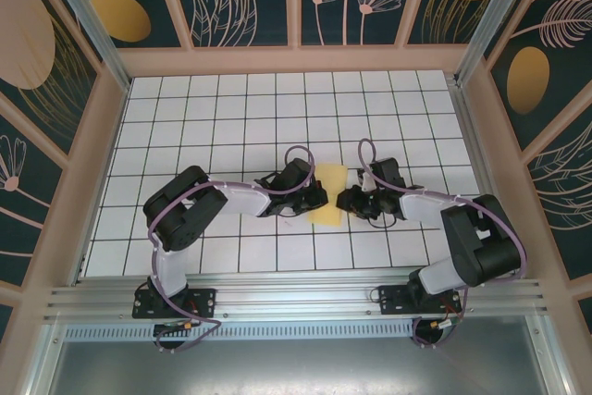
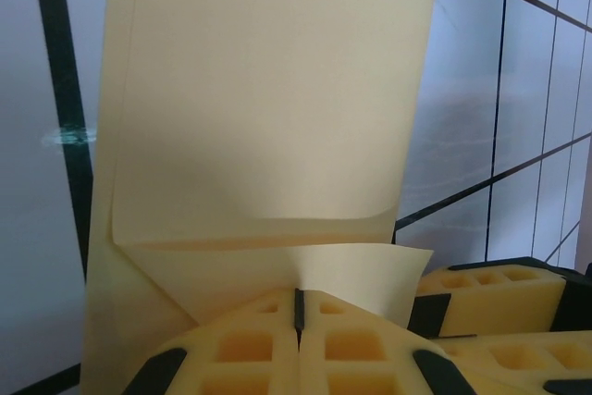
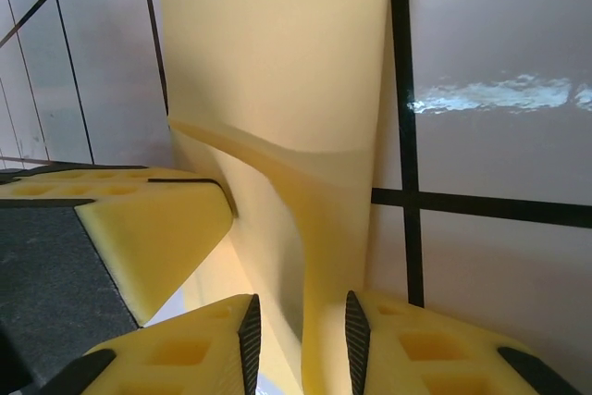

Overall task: Fold a paper plane with a square sheet of paper (pick it up from the middle)
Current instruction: Turn over the paper at the center of the table.

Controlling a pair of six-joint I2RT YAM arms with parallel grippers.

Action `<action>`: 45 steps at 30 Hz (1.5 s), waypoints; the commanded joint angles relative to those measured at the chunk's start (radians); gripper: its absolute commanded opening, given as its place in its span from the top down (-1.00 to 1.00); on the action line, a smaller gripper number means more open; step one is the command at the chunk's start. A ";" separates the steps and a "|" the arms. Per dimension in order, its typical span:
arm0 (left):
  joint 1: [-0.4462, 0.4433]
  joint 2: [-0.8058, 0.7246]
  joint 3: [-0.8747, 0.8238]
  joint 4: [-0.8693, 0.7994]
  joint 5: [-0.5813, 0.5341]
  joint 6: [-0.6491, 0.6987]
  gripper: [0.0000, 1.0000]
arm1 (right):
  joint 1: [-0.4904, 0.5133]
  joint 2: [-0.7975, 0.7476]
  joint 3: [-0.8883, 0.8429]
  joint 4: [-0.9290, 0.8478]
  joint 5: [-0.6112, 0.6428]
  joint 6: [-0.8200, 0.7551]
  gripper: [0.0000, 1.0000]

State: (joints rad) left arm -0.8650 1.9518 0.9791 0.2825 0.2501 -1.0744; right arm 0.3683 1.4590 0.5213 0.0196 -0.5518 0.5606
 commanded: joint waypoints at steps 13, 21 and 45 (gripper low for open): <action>0.003 0.033 0.006 -0.031 -0.011 0.010 0.98 | -0.001 0.014 0.035 -0.015 0.056 0.028 0.24; 0.003 0.032 0.004 -0.018 -0.002 0.010 0.95 | 0.001 0.038 0.031 0.024 0.014 0.055 0.32; 0.003 0.021 -0.001 -0.009 -0.017 0.001 0.94 | -0.001 0.028 -0.005 0.089 -0.029 0.063 0.51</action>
State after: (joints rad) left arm -0.8650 1.9617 0.9791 0.2817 0.2501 -1.0744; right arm 0.3679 1.4918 0.5331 0.0799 -0.5591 0.6209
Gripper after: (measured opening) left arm 0.045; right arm 0.247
